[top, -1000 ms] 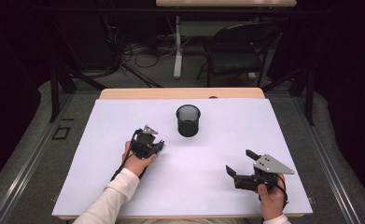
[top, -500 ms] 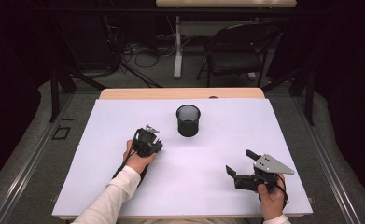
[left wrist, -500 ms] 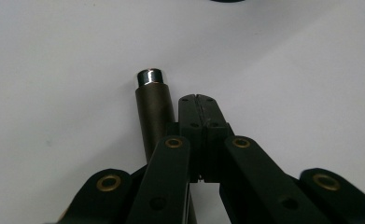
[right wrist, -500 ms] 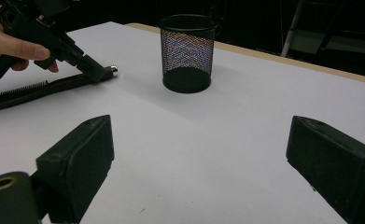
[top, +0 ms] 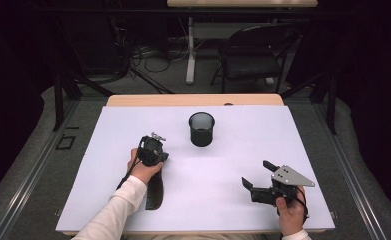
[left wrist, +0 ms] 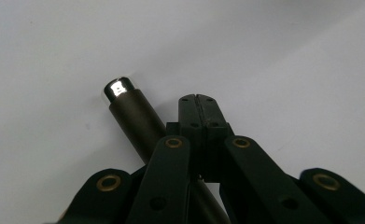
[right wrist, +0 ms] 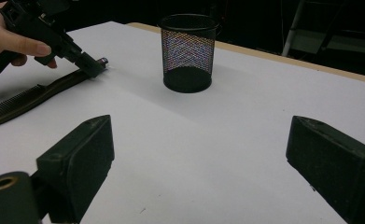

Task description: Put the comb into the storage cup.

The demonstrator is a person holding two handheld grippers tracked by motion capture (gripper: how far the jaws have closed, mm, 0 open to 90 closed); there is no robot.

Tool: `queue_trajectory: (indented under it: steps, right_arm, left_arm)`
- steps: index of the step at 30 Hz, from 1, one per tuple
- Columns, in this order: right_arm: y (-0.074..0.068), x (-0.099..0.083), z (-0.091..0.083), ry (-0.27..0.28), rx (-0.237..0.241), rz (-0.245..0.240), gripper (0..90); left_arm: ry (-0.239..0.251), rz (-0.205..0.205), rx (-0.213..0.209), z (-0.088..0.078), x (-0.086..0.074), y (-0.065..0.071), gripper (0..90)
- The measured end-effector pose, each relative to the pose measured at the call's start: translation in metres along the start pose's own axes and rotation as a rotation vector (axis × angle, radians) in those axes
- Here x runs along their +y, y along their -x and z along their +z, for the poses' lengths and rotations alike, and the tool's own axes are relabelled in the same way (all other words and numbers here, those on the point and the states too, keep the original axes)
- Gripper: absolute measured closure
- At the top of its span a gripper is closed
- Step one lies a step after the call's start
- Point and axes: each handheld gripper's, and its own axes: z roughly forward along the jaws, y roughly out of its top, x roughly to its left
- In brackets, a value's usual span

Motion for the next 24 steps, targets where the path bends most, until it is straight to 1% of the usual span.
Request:
queue_trajectory:
  steps: [7, 13, 14, 24]
  right_arm:
    - [0.0, 0.0, 0.0, 0.002, 0.0, 0.002, 7.8]
    - [0.0, 0.0, 0.0, 0.001, 0.001, 0.002, 8.0]
    - [0.0, 0.0, 0.001, 0.005, 0.0, 0.001, 8.0]
    - [0.0, 0.0, 0.001, 0.001, 0.001, -0.001, 8.2]
  left_arm:
    - [-0.004, -0.019, 0.016, -0.003, -0.002, -0.007, 90.0]
    - [-0.009, -0.022, 0.03, -0.006, -0.005, -0.014, 90.0]
    - [-0.009, -0.028, 0.031, -0.007, -0.006, -0.016, 90.0]
    - [-0.018, -0.037, 0.052, -0.016, -0.017, -0.027, 90.0]
